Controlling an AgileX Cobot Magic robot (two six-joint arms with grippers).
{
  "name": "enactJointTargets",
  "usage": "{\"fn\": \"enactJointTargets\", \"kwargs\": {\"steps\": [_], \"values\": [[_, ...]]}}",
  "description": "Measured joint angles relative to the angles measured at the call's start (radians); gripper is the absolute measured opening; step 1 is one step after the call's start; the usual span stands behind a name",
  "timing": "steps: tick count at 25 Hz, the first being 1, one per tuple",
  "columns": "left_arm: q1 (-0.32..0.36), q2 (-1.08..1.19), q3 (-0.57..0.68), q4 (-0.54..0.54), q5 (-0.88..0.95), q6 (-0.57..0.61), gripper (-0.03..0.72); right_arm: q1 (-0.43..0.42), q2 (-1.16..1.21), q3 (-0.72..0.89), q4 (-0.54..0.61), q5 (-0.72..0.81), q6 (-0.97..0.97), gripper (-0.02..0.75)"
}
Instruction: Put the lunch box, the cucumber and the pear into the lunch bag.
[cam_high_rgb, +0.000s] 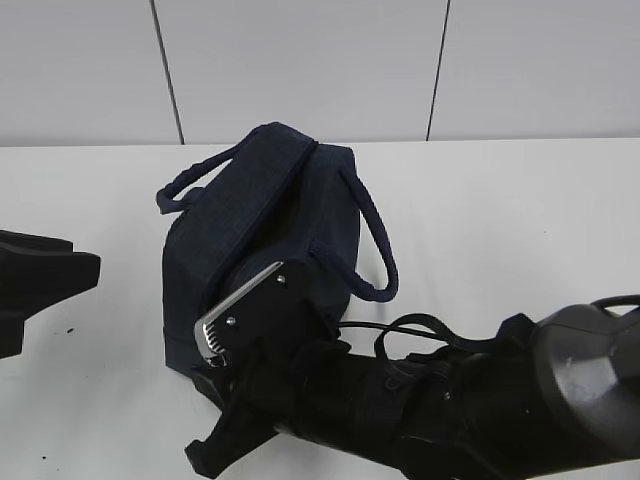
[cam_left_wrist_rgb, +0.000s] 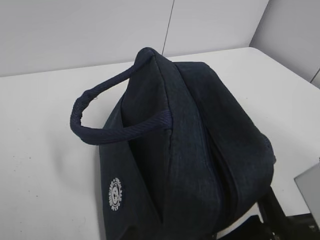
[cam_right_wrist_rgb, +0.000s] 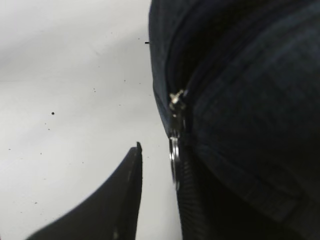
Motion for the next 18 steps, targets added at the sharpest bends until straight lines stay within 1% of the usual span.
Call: {"fn": "enactJointTargets", "kwargs": {"steps": [9,18], "values": [[0.000,0.000,0.000,0.000,0.000,0.000,0.229,0.000,0.000,0.000,0.000,0.001,0.000,0.133],[0.000,0.000,0.000,-0.003,0.000,0.000,0.228,0.000,0.000,0.000,0.004,0.001,0.000,0.125]]}}
